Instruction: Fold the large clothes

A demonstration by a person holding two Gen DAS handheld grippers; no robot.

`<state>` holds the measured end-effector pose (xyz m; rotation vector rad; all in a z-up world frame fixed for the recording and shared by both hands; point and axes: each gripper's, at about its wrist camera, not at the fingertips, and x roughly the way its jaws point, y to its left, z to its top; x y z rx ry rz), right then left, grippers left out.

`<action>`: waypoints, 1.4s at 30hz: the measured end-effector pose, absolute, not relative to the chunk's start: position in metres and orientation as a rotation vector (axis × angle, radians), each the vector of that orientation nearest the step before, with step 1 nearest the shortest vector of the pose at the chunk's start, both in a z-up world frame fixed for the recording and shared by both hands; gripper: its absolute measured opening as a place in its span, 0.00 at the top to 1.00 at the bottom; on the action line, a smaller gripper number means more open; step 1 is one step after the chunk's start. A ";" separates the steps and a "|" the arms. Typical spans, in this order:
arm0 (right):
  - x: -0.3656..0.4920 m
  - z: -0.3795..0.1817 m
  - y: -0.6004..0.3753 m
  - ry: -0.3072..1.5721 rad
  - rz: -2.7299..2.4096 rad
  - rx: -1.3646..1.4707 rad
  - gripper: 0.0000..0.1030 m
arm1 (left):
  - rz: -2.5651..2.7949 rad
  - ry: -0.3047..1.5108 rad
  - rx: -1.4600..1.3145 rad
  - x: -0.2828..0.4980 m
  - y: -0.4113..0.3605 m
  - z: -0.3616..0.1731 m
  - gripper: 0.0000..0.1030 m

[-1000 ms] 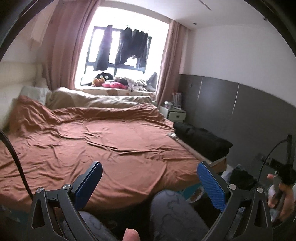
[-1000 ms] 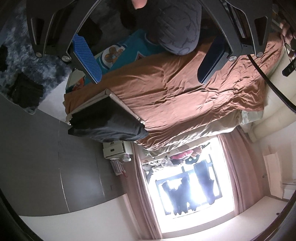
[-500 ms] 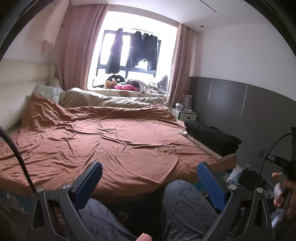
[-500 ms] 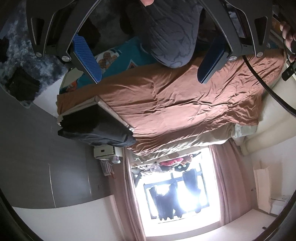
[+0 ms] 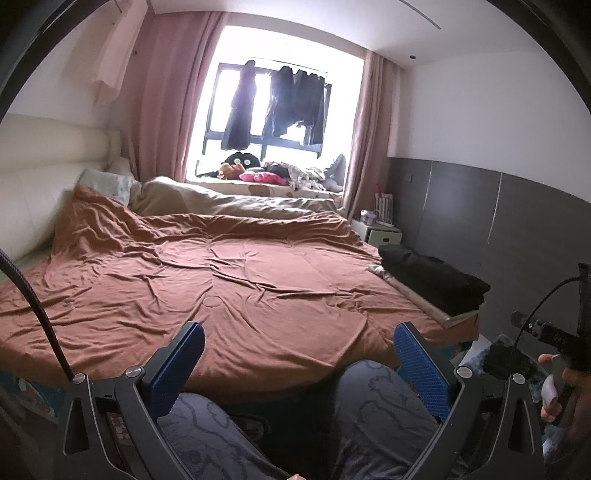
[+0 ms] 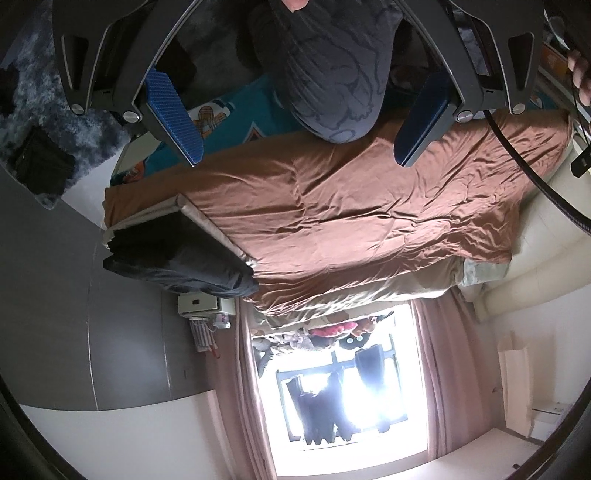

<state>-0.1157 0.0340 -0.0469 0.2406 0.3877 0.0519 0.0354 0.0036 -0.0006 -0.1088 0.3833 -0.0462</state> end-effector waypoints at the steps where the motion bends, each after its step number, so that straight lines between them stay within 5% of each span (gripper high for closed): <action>1: -0.116 -0.047 0.034 0.388 0.052 0.240 0.00 | -0.045 0.386 -0.108 0.035 0.003 0.000 0.00; 42: -0.122 -0.045 0.043 0.387 0.061 0.248 0.00 | -0.047 0.381 -0.102 0.027 -0.001 -0.001 0.00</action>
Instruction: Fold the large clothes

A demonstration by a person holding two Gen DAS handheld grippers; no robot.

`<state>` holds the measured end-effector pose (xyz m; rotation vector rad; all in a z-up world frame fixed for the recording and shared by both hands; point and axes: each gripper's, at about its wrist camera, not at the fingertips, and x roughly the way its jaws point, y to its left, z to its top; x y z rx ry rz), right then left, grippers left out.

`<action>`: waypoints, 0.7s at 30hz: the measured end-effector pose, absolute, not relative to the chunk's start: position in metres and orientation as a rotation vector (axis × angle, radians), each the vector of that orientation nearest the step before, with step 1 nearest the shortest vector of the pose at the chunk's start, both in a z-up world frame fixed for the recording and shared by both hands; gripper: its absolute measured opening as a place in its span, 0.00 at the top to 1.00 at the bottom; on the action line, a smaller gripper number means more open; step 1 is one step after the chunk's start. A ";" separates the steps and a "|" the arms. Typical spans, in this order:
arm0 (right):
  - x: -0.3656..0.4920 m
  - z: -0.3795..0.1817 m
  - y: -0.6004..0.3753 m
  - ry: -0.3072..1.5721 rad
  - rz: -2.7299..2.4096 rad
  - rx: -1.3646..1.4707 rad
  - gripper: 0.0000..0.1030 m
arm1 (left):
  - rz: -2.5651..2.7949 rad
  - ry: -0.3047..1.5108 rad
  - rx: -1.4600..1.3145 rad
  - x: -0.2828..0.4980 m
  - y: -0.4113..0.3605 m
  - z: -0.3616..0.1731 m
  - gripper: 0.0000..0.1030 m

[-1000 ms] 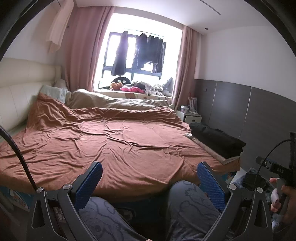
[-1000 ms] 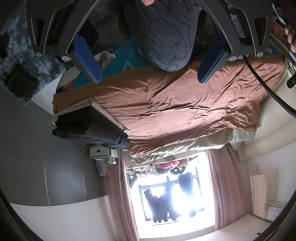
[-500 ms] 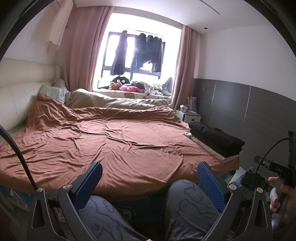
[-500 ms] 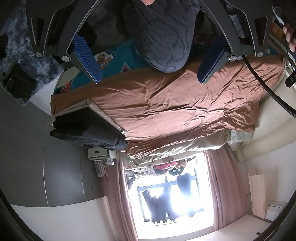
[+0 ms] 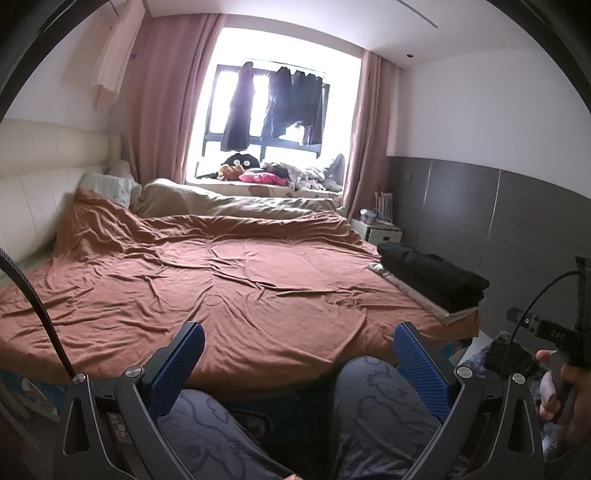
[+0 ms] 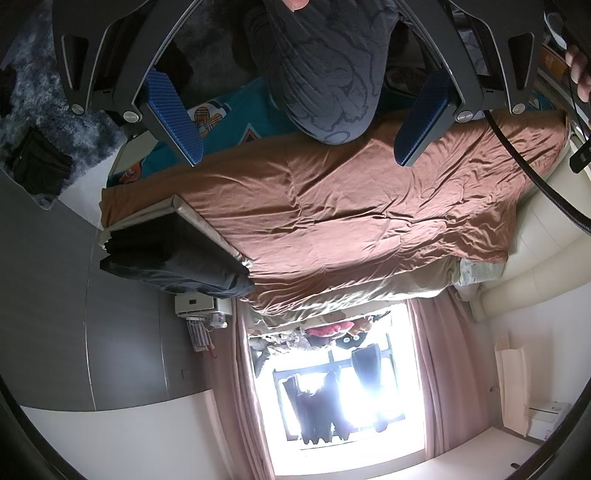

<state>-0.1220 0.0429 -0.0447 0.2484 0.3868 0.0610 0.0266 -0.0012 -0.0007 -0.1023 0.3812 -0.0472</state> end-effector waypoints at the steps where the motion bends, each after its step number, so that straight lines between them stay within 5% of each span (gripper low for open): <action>1: -0.122 -0.045 0.043 0.387 0.060 0.249 0.00 | -0.047 0.382 -0.101 0.026 -0.001 -0.001 0.00; 21: -0.126 -0.047 0.049 0.398 0.069 0.255 0.00 | -0.061 0.394 -0.090 0.025 -0.002 -0.004 0.00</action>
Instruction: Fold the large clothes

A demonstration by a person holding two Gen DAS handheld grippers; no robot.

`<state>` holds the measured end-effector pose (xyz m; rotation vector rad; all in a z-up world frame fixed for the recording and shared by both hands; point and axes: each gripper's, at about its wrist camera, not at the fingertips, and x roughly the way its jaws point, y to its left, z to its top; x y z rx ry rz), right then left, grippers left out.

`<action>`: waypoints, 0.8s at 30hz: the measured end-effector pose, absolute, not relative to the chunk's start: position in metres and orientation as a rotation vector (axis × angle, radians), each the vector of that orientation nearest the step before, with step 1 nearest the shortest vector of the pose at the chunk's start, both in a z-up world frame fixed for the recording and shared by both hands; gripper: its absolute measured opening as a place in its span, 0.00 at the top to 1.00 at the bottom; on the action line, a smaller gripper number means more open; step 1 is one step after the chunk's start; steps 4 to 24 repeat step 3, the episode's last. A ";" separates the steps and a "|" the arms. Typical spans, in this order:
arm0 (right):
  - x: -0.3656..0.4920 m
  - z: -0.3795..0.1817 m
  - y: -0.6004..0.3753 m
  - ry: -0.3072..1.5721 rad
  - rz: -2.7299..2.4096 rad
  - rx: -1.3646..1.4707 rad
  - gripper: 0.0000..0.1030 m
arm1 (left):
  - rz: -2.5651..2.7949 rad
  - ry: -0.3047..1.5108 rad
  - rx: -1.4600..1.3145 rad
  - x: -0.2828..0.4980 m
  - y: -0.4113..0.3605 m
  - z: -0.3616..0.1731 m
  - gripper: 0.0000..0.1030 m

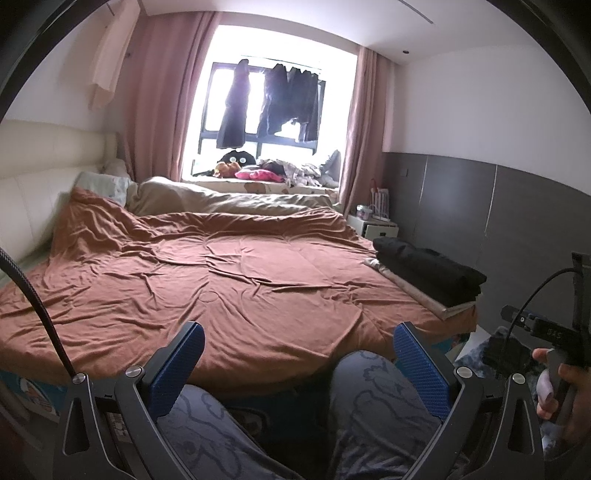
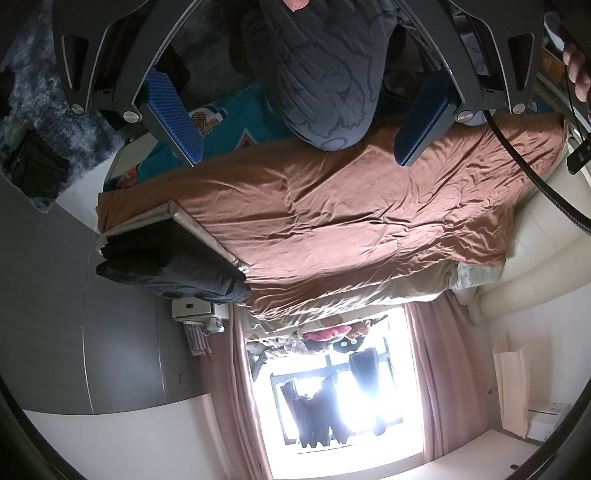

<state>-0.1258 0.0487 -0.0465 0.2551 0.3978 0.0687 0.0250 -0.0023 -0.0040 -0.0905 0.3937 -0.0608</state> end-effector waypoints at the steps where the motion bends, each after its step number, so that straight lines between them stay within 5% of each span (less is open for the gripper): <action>1: -0.126 -0.047 0.049 0.398 0.070 0.255 0.00 | -0.059 0.394 -0.090 0.024 -0.002 -0.004 0.00; 24: -0.128 -0.047 0.050 0.398 0.071 0.253 0.00 | -0.056 0.394 -0.091 0.022 -0.001 -0.005 0.00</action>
